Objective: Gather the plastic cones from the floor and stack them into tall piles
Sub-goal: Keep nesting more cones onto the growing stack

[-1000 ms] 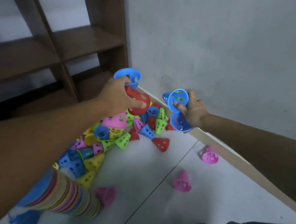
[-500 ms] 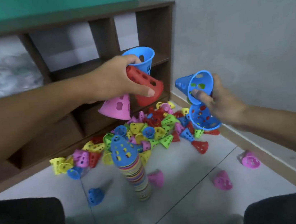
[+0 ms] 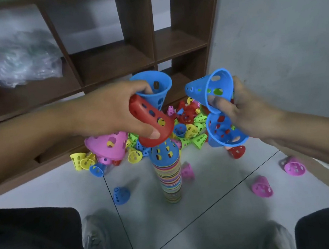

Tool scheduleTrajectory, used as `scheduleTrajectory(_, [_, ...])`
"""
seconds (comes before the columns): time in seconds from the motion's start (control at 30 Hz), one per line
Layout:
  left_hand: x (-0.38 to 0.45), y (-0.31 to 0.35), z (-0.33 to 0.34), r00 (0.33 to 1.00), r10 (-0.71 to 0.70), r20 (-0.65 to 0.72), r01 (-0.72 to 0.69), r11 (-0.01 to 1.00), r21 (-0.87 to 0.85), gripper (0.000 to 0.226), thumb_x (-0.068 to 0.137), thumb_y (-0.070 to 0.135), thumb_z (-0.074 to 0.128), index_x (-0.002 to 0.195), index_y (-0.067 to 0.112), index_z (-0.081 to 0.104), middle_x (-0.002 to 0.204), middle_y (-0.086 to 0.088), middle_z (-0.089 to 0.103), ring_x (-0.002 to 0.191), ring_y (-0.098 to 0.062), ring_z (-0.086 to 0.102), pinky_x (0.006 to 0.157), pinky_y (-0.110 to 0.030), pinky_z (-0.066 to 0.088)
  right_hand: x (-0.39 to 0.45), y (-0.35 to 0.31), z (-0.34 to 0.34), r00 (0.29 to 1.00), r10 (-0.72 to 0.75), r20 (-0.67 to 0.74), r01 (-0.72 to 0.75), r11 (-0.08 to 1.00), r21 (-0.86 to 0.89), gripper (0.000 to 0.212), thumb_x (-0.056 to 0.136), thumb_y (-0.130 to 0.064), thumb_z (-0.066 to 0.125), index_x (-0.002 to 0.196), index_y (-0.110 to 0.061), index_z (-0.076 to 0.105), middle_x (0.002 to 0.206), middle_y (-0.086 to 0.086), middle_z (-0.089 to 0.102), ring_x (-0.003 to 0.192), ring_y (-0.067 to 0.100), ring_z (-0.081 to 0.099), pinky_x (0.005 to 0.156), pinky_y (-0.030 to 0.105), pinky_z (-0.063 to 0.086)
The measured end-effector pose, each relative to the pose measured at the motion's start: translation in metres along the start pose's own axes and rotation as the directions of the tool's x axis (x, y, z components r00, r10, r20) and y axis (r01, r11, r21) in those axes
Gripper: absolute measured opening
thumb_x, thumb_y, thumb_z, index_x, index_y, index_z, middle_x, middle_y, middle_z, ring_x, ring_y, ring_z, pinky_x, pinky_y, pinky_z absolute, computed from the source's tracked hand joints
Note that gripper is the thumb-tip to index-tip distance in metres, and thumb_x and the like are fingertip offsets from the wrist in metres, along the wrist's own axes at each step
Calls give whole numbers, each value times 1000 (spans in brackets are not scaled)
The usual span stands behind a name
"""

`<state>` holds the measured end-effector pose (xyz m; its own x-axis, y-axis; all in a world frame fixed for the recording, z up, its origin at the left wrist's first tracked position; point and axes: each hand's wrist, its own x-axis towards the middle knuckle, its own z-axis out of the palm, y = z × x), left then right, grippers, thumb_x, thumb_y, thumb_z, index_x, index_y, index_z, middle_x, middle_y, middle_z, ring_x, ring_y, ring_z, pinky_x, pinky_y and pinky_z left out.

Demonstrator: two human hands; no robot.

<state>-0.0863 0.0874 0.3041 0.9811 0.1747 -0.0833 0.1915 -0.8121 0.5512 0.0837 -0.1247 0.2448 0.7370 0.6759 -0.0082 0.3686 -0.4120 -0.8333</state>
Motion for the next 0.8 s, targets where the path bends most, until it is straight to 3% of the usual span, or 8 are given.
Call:
scheduleTrajectory(0.17, [11, -29, 18, 999, -10, 33, 10, 1000, -9, 49, 62, 49, 89, 94, 37, 54, 84, 15, 63, 77, 4, 63, 53, -11, 46, 9, 9, 7, 998, 53, 38, -55, 997, 51, 28, 99, -44, 55, 122, -33, 42, 99, -1, 65, 89, 14, 68, 69, 26, 56])
scheduleTrajectory(0.3, [21, -41, 34, 998, -1, 61, -1, 999, 36, 50, 65, 45, 91, 93, 39, 51, 94, 10, 62, 78, 6, 63, 57, -13, 49, 19, 17, 12, 997, 59, 51, -60, 998, 15, 28, 99, -44, 56, 122, -34, 43, 95, -5, 66, 71, -1, 67, 54, 11, 48])
scheduleTrajectory(0.4, [28, -42, 46, 997, 19, 70, -22, 998, 53, 52, 67, 41, 91, 97, 37, 49, 103, 12, 52, 75, 10, 60, 54, -7, 45, 28, 19, 14, 996, 63, 67, -63, 998, 8, 31, 99, -44, 56, 126, -34, 42, 96, -8, 66, 82, 4, 68, 60, 16, 50])
scheduleTrajectory(0.5, [34, -45, 59, 994, 75, 79, -87, 981, 175, 58, 65, 46, 90, 103, 34, 48, 104, 12, 44, 88, -5, 52, 63, -7, 42, 36, 23, 15, 994, 80, 72, -81, 997, 15, 34, 100, -44, 56, 129, -33, 42, 100, -6, 65, 89, 9, 67, 66, 22, 51])
scheduleTrajectory(0.63, [40, -49, 72, 984, 105, 141, -139, 954, 265, 62, 66, 46, 90, 108, 32, 47, 112, 9, 39, 99, -8, 47, 69, -7, 40, 43, 32, 11, 987, 143, 68, -142, 990, -18, 36, 99, -46, 56, 128, -31, 41, 104, 4, 66, 93, 20, 68, 70, 33, 53])
scheduleTrajectory(0.8, [43, -48, 72, 980, 76, 185, -129, 947, 295, 70, 62, 52, 90, 113, 29, 48, 116, 7, 41, 101, -13, 51, 75, -21, 49, 43, 40, -1, 980, 186, 65, -185, 982, -25, 34, 100, -47, 54, 127, -31, 41, 101, 0, 64, 85, 14, 66, 59, 26, 47])
